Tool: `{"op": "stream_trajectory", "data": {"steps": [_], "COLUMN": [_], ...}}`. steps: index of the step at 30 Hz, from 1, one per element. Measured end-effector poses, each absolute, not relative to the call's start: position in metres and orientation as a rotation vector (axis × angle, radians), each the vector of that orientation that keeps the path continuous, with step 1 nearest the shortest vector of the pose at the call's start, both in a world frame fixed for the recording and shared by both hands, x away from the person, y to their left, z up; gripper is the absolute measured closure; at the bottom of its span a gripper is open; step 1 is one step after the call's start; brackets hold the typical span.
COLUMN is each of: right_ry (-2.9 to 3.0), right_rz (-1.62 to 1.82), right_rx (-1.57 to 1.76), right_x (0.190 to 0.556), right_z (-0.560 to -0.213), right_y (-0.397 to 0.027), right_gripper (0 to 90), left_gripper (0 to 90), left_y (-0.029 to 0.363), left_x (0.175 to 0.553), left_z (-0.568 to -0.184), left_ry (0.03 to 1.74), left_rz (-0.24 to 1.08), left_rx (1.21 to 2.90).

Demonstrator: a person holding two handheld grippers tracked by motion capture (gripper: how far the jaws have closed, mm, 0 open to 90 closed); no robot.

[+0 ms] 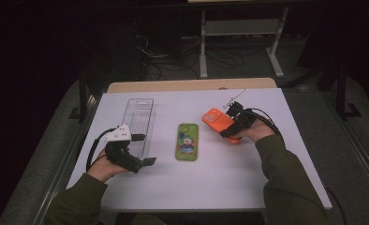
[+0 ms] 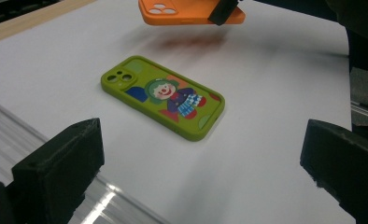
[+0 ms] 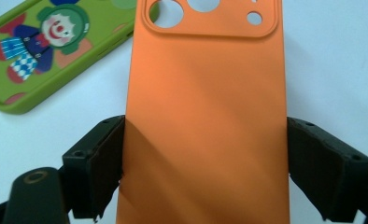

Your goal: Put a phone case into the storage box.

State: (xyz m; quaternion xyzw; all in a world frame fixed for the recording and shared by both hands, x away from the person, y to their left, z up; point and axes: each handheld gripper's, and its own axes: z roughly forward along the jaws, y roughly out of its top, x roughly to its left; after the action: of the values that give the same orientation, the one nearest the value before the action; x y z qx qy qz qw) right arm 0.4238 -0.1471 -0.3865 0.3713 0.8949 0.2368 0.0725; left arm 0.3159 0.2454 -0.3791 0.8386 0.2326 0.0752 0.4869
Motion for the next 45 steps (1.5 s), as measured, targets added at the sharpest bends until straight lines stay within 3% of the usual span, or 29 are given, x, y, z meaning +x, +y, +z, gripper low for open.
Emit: {"op": "stream_trajectory", "data": {"steps": [45], "right_ry": [2.93], "right_rz": [0.777], "right_rx": [0.635], "right_x": [0.386], "right_z": [-0.38], "right_y": [-0.128], "right_gripper": [15.4], "left_gripper": [0.0], "left_y": [0.148], "left_x": [0.352], "left_z": [-0.362], "left_ry": [0.288], "left_rz": [0.066], "left_rx": [2.143]}}
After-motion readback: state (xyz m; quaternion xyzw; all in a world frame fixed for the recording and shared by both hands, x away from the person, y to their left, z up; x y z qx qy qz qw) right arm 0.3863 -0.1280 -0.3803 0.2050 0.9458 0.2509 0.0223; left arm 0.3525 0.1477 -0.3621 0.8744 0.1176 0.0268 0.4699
